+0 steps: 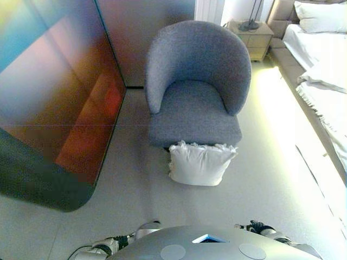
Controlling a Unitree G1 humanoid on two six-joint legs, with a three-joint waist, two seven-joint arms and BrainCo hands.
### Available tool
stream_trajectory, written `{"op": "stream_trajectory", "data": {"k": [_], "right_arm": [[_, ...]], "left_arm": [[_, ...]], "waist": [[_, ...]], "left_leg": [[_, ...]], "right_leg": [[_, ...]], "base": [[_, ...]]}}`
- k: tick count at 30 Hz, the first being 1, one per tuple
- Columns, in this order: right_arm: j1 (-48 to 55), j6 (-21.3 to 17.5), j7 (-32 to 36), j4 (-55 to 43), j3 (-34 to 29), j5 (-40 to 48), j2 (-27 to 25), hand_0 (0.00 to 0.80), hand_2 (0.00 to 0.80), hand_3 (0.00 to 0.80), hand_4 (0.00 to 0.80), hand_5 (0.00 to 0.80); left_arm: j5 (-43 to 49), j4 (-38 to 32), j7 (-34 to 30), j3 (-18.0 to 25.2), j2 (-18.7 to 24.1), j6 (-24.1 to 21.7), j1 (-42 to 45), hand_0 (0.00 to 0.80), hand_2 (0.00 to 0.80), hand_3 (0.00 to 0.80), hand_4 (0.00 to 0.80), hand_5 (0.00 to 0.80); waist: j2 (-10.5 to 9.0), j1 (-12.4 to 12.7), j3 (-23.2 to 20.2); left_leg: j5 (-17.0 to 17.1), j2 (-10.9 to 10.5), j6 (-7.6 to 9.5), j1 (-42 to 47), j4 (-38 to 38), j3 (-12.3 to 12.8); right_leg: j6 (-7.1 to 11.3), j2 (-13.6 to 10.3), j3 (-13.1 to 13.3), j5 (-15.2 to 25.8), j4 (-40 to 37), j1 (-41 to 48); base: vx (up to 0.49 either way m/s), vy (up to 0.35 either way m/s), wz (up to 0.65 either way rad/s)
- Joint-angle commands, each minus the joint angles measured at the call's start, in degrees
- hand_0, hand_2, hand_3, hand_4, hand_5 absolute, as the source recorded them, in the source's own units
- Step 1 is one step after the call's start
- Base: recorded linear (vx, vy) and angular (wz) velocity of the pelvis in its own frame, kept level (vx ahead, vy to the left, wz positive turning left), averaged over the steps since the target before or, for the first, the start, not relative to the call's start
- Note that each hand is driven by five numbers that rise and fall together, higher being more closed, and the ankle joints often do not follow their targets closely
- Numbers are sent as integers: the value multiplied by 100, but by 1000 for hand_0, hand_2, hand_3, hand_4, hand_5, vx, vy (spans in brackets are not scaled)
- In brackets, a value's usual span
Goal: Pick up the cushion and take it to the sofa
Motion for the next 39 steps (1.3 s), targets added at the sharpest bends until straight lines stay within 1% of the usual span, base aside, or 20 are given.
{"op": "stream_trajectory", "data": {"k": [1,5,6,7,10,11,13,15,18,21,25,26,28,30,31,32,34,35,38,39], "right_arm": [[-417,47,-10,307,35,63,143,0,0,0,0,0],[-449,89,23,289,33,37,133,0,0,0,0,0],[-466,102,37,285,33,25,122,0,0,0,0,0],[-515,144,58,277,47,-9,95,0,0,0,0,0],[-628,188,45,238,120,51,18,0,0,0,0,0],[-665,207,43,228,131,57,-12,0,0,0,0,0],[-707,257,54,197,137,114,-51,0,0,0,0,0],[-722,193,31,201,96,128,-69,0,0,0,0,0],[-695,154,41,229,-4,-22,-91,0,0,0,0,0],[-624,125,11,284,-25,-41,-79,0,0,0,0,0],[-592,175,-46,353,-8,-143,-55,0,0,0,0,0],[-587,266,-57,379,16,-167,-48,0,0,0,0,0],[-581,374,-71,413,44,-159,-44,0,0,0,0,0],[-584,448,-69,428,31,-163,-56,0,0,0,0,0],[-598,468,-81,436,24,-173,-56,0,0,0,0,0],[-614,459,-97,449,-5,-194,-43,0,0,0,0,0],[-612,388,-79,463,-68,-255,-32,0,0,0,0,0],[-595,369,-65,447,-95,-308,-28,0,0,0,0,0],[-523,301,-62,347,-154,-331,29,0,0,0,0,0],[-536,326,-83,270,-175,-255,46,0,0,0,0,0]], "left_arm": [[67,396,97,-25,122,-84,-461,0,0,0,0,0],[-41,411,185,63,126,-190,-440,0,0,0,0,0],[-53,409,188,88,130,-215,-443,0,0,0,0,0],[-73,405,168,148,137,-293,-469,0,0,0,0,0],[-156,404,116,205,102,-393,-509,0,0,0,0,0],[-146,410,77,239,86,-393,-504,0,0,0,0,0],[-263,396,81,276,49,-369,-477,0,0,0,0,0],[-352,409,77,393,42,-446,-394,0,0,0,0,0],[-340,367,54,485,65,-503,-243,0,0,0,0,0],[-272,344,-11,462,81,-490,-109,0,0,0,0,0],[-285,347,-25,462,29,-413,32,0,0,0,0,0],[-287,359,5,480,6,-381,79,0,0,0,0,0],[-301,381,5,503,6,-327,121,0,0,0,0,0],[-292,396,-43,533,27,-271,112,0,0,0,0,0],[-293,402,-74,536,42,-253,73,0,0,0,0,0],[-278,426,-112,504,63,-278,20,0,0,0,0,0],[-205,470,-155,515,112,-353,-40,0,0,0,0,0],[-167,460,-187,516,146,-364,-51,0,0,0,0,0],[-177,444,-114,473,289,-357,-163,0,0,0,0,0],[-183,441,-116,445,365,-322,-227,0,0,0,0,0]], "waist": [[-253,128,190],[-317,145,220],[-348,152,245],[-444,179,334],[-573,276,576],[-577,308,644],[-526,394,756],[-352,545,843],[-97,686,830],[15,848,758],[23,999,670],[46,1064,619],[47,1124,577],[38,1138,574],[13,1131,569],[10,1129,561],[-18,1115,551],[-48,1101,530],[-246,1113,346],[-238,1087,294]], "left_leg": [[-569,-265,374,275,88,275],[-708,-253,349,176,525,232],[-755,-258,336,113,762,220],[-906,-282,322,-133,1462,238],[-602,-277,307,-983,3152,187],[-521,-280,326,-1254,3519,165],[-332,-271,321,-1621,3687,112],[26,-306,271,-1854,3112,-16],[598,-166,159,-1950,2069,-8],[923,-39,65,-2043,1140,-109],[1070,164,-66,-1999,377,-160],[1057,263,-103,-2044,205,-286],[1046,383,-125,-2130,168,-358],[1041,494,-120,-2221,296,-271],[913,524,-93,-2253,365,-160],[933,557,-108,-2362,471,-96],[926,511,-106,-2505,819,-125],[857,453,-47,-2548,1014,-116],[476,110,361,-2529,1255,-94],[350,38,500,-2400,1223,-69]], "right_leg": [[65,-66,64,72,137,-246],[-25,-42,117,40,233,-286],[-57,-54,116,37,287,-308],[-135,-119,62,23,441,-381],[-352,-192,28,-17,710,-530],[-402,-182,68,-37,788,-560],[-430,-118,186,-114,880,-516],[-404,67,398,-334,930,-320],[-387,341,697,-691,998,70],[-375,455,1053,-1088,1065,531],[-386,422,1344,-1511,1070,1015],[-370,398,1453,-1634,1067,1144],[-341,324,1556,-1798,1129,1273],[-286,203,1563,-1911,1216,1352],[-207,83,1490,-1877,1287,1333],[-121,-11,1437,-1880,1419,1303],[-10,-140,1387,-1851,1598,1240],[40,-218,1355,-1771,1725,1219],[449,-526,1255,-722,2437,967],[540,-585,1191,-259,3074,662]], "base": [[1,-102,0],[-4,-108,0],[-36,-136,4],[-69,-162,7],[-82,-154,17],[-52,-118,-11],[27,-38,-35],[142,46,-14],[311,84,-40],[424,89,-31],[479,120,-8],[531,147,-4],[551,177,-9],[470,213,-21],[452,254,-39],[472,258,-47],[448,209,-49],[533,234,-53],[515,219,-45],[439,193,-22]]}}
